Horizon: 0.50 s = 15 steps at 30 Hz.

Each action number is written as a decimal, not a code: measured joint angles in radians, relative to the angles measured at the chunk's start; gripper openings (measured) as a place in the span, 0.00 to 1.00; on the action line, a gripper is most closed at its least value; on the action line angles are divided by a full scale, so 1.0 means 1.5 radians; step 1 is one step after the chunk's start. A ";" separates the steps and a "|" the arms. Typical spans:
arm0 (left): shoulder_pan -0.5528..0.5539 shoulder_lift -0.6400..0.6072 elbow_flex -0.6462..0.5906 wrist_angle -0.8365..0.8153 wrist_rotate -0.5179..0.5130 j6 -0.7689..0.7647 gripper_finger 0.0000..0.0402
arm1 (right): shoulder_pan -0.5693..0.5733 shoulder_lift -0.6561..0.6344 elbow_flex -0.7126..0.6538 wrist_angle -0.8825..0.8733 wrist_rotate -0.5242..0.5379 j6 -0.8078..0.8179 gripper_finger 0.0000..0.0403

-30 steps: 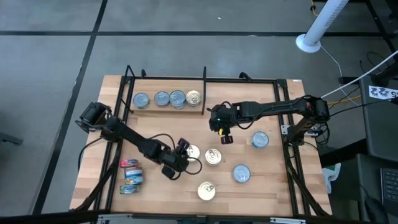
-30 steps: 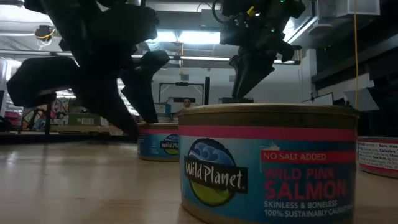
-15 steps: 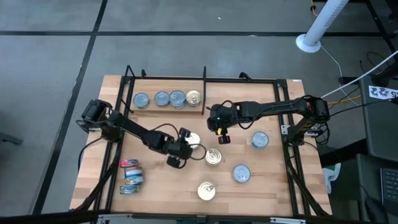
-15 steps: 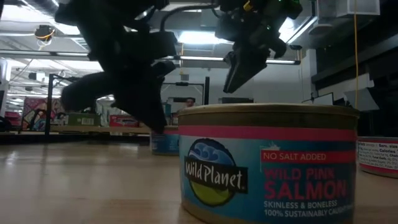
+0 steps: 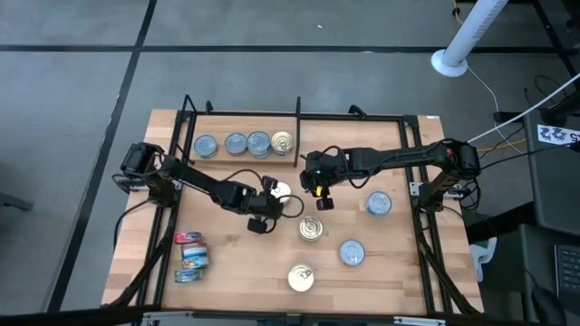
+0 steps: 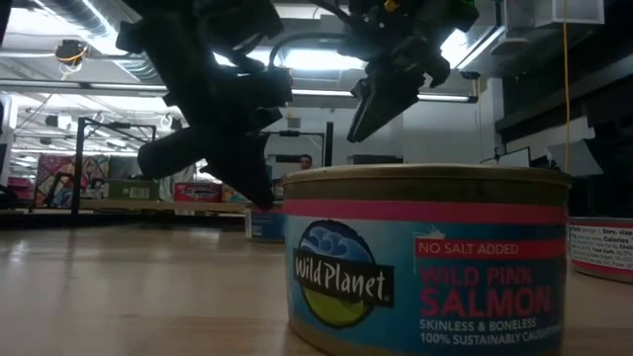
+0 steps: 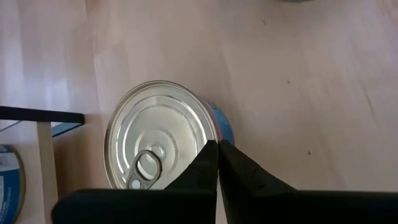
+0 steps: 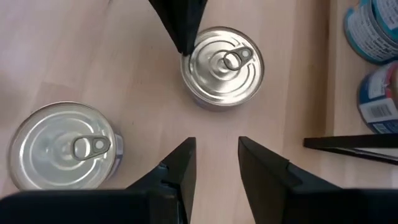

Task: Stack canned seafood by type on shelf
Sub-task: Stack the blue pink tuna can on top of the blue pink tuna can on the shelf

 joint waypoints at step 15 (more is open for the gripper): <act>0.003 0.001 0.000 0.001 0.001 -0.023 0.00 | 0.000 0.000 0.000 0.020 0.130 0.065 0.67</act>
